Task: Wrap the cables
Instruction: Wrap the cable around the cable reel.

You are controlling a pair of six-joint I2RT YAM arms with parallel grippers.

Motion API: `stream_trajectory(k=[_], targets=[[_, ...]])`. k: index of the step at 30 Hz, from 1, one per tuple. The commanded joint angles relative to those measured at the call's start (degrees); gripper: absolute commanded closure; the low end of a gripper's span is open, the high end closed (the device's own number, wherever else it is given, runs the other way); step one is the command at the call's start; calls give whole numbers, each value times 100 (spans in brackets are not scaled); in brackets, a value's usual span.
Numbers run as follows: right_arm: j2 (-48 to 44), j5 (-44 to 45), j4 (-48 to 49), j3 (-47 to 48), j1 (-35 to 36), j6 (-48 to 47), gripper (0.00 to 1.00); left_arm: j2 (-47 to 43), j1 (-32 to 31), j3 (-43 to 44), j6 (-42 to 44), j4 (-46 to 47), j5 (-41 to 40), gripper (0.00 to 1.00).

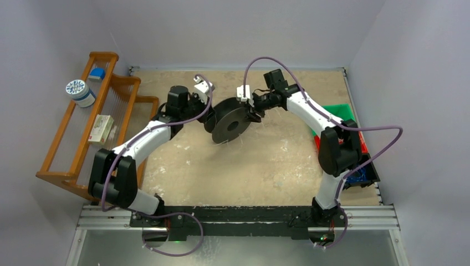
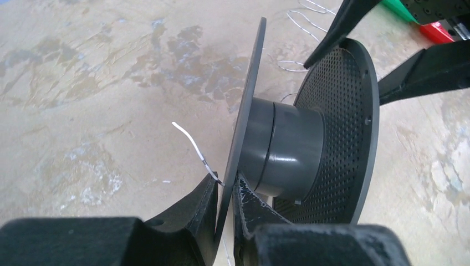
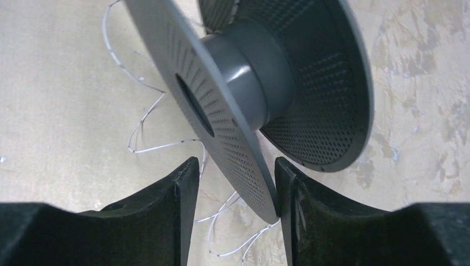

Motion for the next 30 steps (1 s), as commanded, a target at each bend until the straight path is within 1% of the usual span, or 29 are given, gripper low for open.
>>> stream_trajectory(k=[1,2,3,4,6,8,9,10,11,13,16,19,22,25,28,30], targets=[[-135,422,438,390,29,1165,43,-383,-278,-164,-718,335,-1694,100],[-181,510,547,412,25,1350,42,-417,-367,-163,-813,287,-2061,100],[-228,638,762,416,29,1571,38,-450,-447,-158,-897,231,-2418,100],[-290,799,964,398,26,1832,36,-486,-557,-158,-968,204,-2727,100],[-450,1187,1374,288,25,2262,34,-558,-704,-156,-1143,180,-3507,100],[-702,1653,1868,90,17,2781,34,-552,-870,-29,-1361,39,-4466,100],[-818,1830,2103,-41,19,2960,33,-493,-923,106,-1505,-156,-4895,100],[-946,2036,2348,-178,15,3130,31,-402,-954,258,-1683,-379,-5350,100],[-1054,2191,2524,-283,9,3251,28,-261,-961,480,-1938,-677,-5795,100],[-1226,2410,2716,-429,5,3366,27,121,-962,1033,-2383,-1445,-6456,100],[-1406,2589,2891,-574,-3,3512,27,634,-962,1704,-2945,-2406,-6908,100],[-1535,2640,3158,-839,-16,3558,27,831,-989,1986,-3272,-2822,-7054,100],[-1539,2630,3283,-1024,-38,3567,27,739,-1075,1853,-3424,-2697,-7593,100],[-1478,2543,3299,-1062,-49,3540,27,614,-1076,1699,-3417,-2541,-7840,100],[-1425,2107,3213,-1056,-52,3377,28,458,-1076,1579,-3408,-2419,-7974,100],[-1367,1629,3007,-1020,-56,3042,28,366,-1076,1481,-3392,-2298,-7971,100]])
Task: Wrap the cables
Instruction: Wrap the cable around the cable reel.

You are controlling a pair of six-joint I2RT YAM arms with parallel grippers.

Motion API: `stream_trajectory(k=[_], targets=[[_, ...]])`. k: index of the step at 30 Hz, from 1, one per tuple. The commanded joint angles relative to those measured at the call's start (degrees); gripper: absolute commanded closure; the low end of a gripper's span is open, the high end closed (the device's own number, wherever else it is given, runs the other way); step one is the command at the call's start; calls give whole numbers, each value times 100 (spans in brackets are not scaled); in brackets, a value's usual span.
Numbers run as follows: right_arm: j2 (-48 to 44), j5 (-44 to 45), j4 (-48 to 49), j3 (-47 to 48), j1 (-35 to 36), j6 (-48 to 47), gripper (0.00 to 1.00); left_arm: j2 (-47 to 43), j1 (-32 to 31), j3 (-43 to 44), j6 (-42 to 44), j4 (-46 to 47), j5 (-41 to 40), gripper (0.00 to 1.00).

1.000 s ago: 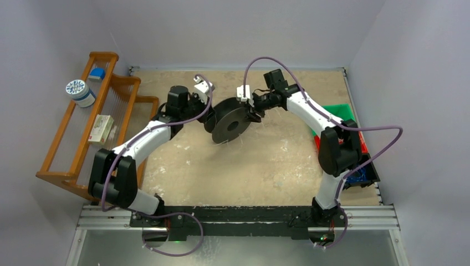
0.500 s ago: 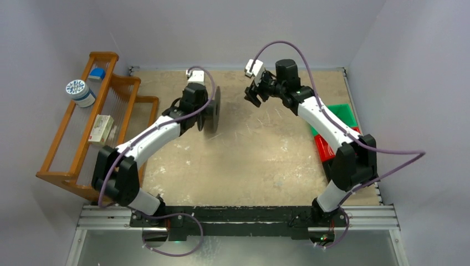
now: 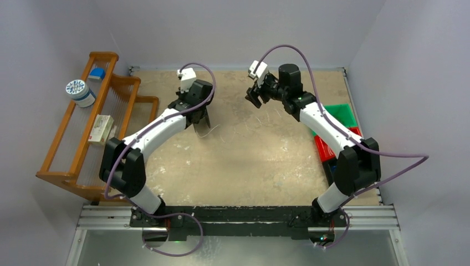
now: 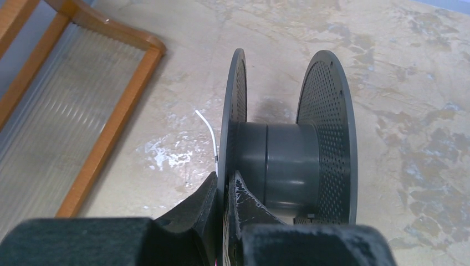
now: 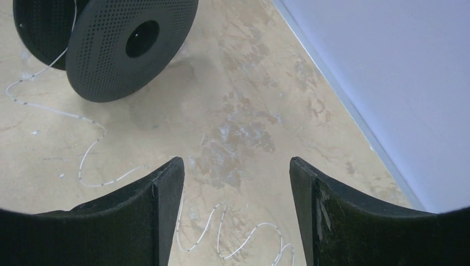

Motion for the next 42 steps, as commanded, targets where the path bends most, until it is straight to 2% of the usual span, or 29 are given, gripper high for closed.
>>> stream_trajectory(k=[1,2,5,8,11,14,19,21,34,35,36,38,42], targets=[[63,-1040,-309,58,-21,-647,29,-416,14,-207,-99,117,-538,100],[91,-1186,-442,49,-21,-1056,29,-425,14,-244,-81,155,-545,100],[147,-1648,-577,-149,-4,-1470,28,-414,15,-263,-58,196,-600,100],[206,-1716,-558,-260,5,-1559,28,-392,14,-276,-33,237,-506,100],[197,-1666,-510,-261,10,-1486,28,-392,14,-359,283,478,-55,100],[85,-1832,-300,-258,15,-1270,25,-541,19,-624,706,963,543,100],[255,-1729,54,291,14,-229,24,-925,14,-1129,889,1646,1213,100],[405,-1814,134,497,54,101,18,-975,16,-1184,824,1692,1367,100],[1035,-380,445,1128,1166,803,15,-1263,23,-1165,901,1710,1293,100],[1089,-248,471,1192,1173,922,15,-1288,25,-1144,934,1709,1307,68],[1138,-188,490,1290,1174,1002,14,-1307,31,-1129,974,1693,1328,60],[1230,-96,506,1418,1174,1120,10,-1354,32,-1116,1029,1674,1338,55],[1461,26,507,1663,1216,1313,9,-1482,94,-1196,1008,1711,1346,49]])
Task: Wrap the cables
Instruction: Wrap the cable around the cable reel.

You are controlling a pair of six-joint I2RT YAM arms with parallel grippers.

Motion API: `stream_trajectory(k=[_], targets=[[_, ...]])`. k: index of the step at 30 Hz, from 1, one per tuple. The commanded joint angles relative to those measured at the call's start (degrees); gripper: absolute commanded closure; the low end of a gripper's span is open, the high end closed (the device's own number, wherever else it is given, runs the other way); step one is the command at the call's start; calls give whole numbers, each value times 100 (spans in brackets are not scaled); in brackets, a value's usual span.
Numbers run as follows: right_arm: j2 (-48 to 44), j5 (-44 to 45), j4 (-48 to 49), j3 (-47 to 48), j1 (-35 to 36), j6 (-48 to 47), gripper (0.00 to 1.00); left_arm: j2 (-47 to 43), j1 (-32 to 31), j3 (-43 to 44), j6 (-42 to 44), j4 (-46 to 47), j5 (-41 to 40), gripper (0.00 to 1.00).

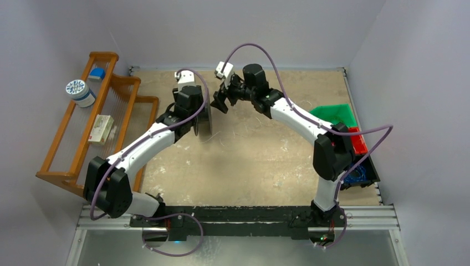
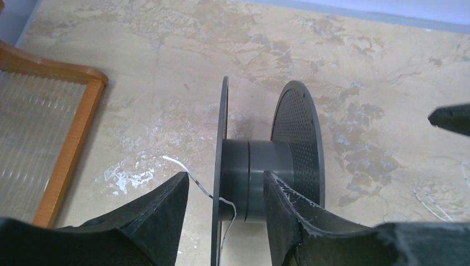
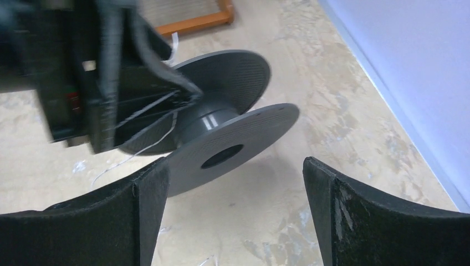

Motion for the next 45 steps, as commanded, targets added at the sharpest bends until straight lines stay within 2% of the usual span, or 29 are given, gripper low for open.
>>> stream_trajectory(k=[1,11,13,18,25,30,37,40,45], targets=[[137,358,234,449,1,433,9,-309,92,28,78,240,46,49],[548,849,154,790,157,649,10,-604,243,78,157,179,37,48],[595,937,89,812,190,705,14,-619,248,36,176,116,190,48],[731,985,-65,883,223,903,30,-646,243,4,275,-107,661,49],[631,1020,-6,817,251,1022,26,-645,241,-126,457,-82,741,50],[506,1003,-36,795,245,957,23,-569,245,-274,542,-99,823,58],[374,1039,-7,648,244,814,22,-502,242,-403,568,-104,843,85],[241,1001,-2,578,244,637,20,-407,250,-314,518,-169,739,90],[-239,912,246,149,251,106,18,-213,267,-179,461,-225,660,92]])
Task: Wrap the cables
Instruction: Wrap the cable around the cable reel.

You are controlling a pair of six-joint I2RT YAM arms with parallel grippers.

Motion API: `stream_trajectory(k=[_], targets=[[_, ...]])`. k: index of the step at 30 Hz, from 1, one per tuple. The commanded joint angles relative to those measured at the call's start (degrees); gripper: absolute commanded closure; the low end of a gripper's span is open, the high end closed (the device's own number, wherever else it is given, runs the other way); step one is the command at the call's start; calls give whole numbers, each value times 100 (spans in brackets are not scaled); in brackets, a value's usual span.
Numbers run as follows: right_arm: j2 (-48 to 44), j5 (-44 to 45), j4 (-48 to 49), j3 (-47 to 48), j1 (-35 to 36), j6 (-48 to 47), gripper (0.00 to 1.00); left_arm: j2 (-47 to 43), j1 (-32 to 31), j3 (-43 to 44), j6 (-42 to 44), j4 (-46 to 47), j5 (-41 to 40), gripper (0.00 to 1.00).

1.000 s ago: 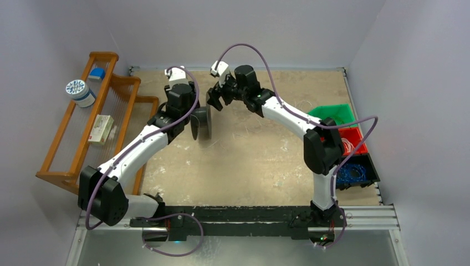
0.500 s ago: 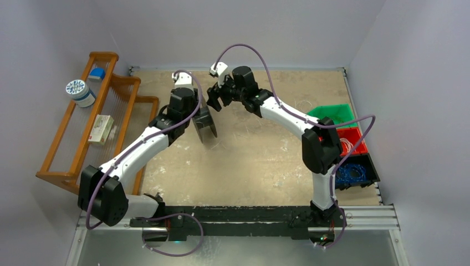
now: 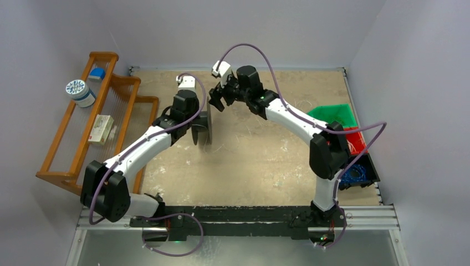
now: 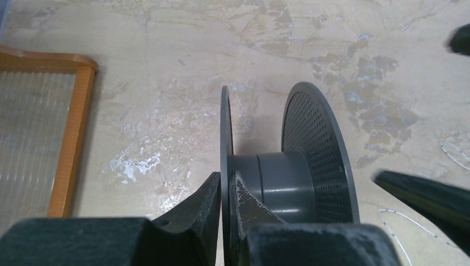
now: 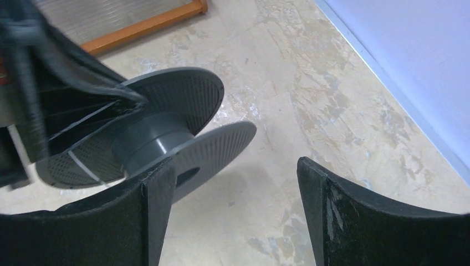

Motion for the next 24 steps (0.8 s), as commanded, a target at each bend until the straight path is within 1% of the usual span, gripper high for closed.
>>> stream_trajectory(k=[1,4,7,9,11,13,15,16,17,20,24], targets=[[-786,-171,429,-409,34,-664,18,166,41,199,-34,-19,-46,92],[-1118,-881,541,-746,41,-1208,15,264,40,320,32,2,57,94],[-1271,-1473,193,-827,41,-2184,13,297,40,402,315,113,369,98],[-1280,-1649,-192,-728,45,-2821,12,274,40,413,503,198,585,100],[-1231,-1812,-950,-567,33,-3672,12,237,40,424,580,255,742,100],[-1197,-1772,-1515,-514,35,-4662,12,244,40,495,539,179,800,100],[-1182,-1787,-1848,-555,35,-5466,12,293,40,576,448,79,807,100],[-1178,-1889,-2042,-581,43,-5695,12,300,40,591,417,56,825,100],[-1192,-1998,-2188,-619,45,-6155,12,313,40,594,401,50,870,100],[-1224,-2162,-2320,-685,88,-6624,13,340,32,571,466,82,1105,100],[-970,-2042,-2763,-255,169,-6774,14,300,18,516,740,228,1303,100]])
